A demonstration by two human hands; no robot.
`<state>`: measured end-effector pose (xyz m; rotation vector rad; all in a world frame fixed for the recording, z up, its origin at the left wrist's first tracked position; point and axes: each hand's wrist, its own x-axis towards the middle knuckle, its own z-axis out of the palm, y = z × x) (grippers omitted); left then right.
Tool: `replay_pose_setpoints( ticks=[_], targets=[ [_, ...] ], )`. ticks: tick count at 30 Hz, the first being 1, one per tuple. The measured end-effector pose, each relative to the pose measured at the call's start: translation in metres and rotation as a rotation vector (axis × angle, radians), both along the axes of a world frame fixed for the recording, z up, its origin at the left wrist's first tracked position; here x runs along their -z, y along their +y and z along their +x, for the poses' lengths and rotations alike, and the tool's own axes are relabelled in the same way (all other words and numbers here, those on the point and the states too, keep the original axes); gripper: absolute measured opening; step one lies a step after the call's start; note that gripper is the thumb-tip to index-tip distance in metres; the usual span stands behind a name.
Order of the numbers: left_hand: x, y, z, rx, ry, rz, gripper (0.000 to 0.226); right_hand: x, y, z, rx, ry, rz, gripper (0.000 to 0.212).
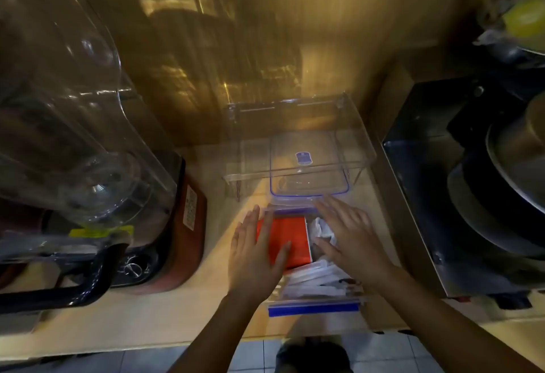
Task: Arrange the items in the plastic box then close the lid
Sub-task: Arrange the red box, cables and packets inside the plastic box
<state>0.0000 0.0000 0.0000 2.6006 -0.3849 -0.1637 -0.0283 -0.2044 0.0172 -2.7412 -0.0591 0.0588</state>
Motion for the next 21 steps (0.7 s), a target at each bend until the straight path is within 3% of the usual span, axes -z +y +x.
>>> replay_pose_setpoints(
  ticks=[10, 21],
  targets=[
    [0.010, 0.000, -0.007, 0.165, 0.022, 0.098, 0.058, 0.019, -0.002, -0.015, -0.135, 0.140, 0.024, 0.036],
    [0.014, -0.003, -0.008, 0.248, 0.064, 0.234, 0.057, 0.020, 0.005, -0.010, -0.074, 0.314, 0.137, 0.027]
  ],
)
